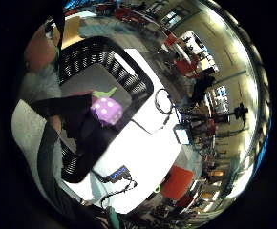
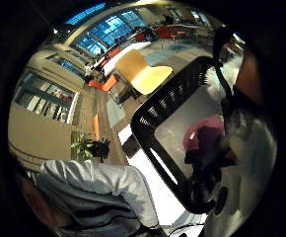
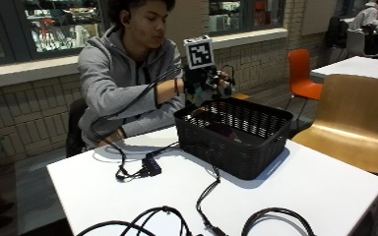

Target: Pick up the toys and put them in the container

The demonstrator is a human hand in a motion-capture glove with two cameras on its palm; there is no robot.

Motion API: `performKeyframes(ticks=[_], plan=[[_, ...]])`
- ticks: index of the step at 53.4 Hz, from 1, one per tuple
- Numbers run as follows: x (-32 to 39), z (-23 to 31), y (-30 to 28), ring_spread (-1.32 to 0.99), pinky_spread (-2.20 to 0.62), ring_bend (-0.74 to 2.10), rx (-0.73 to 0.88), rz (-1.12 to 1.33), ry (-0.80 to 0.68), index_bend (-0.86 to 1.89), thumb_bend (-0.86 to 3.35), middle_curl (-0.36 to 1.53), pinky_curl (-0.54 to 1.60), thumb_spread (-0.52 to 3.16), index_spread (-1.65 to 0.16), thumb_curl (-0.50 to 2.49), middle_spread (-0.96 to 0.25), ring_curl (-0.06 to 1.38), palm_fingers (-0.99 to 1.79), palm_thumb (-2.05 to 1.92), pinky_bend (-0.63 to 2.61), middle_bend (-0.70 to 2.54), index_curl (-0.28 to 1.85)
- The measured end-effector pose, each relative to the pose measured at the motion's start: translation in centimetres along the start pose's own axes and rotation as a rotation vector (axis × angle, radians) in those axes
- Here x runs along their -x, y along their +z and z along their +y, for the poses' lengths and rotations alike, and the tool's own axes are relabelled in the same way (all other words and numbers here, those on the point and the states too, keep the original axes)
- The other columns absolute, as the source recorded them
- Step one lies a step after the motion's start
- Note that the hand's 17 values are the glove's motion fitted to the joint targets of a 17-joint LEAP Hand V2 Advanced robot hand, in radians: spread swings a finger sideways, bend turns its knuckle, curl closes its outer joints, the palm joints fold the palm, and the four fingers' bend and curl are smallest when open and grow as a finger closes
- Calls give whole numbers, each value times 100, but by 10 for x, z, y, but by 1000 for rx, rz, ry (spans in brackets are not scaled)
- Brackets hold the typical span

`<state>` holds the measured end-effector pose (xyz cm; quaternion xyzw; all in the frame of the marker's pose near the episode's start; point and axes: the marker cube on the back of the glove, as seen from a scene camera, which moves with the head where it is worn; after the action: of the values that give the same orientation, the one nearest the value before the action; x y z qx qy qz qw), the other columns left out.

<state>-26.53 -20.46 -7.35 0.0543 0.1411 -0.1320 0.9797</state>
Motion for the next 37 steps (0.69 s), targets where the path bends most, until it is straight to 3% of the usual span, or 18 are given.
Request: performKeyframes(ticks=[4,6,7,8,9,11,17,24,37], plan=[[17,-11,10,-34,-39,84,91,-18,-33,69,22,35,46,90,-30,85,-16,60,66,83,127,23,103],[22,-12,14,-28,-37,75,149,-22,-80,65,21,31,47,102,-30,81,-10,58,40,78,134,9,103],[24,-13,15,-23,-31,59,169,-30,-108,70,18,29,48,107,-30,78,-6,55,7,71,134,4,103],[26,-13,16,-22,-33,72,181,-48,-133,70,21,31,51,108,-29,79,-6,63,25,75,140,11,106],[28,-14,16,-18,-24,46,182,-73,-154,67,15,28,49,114,-30,74,-2,54,-18,65,137,4,100],[31,-15,14,-14,-18,34,164,-134,-181,51,8,27,50,119,-31,68,1,52,-41,52,141,8,93],[28,-8,9,-6,-6,15,154,-213,-160,35,1,21,44,130,-34,58,6,38,-33,40,136,4,80],[16,21,0,-2,1,13,224,-157,-126,40,0,16,40,139,-36,52,8,32,-23,37,129,4,74],[-32,136,-11,0,5,17,327,-67,-76,48,2,13,36,153,-33,44,9,29,-16,38,119,8,69]])
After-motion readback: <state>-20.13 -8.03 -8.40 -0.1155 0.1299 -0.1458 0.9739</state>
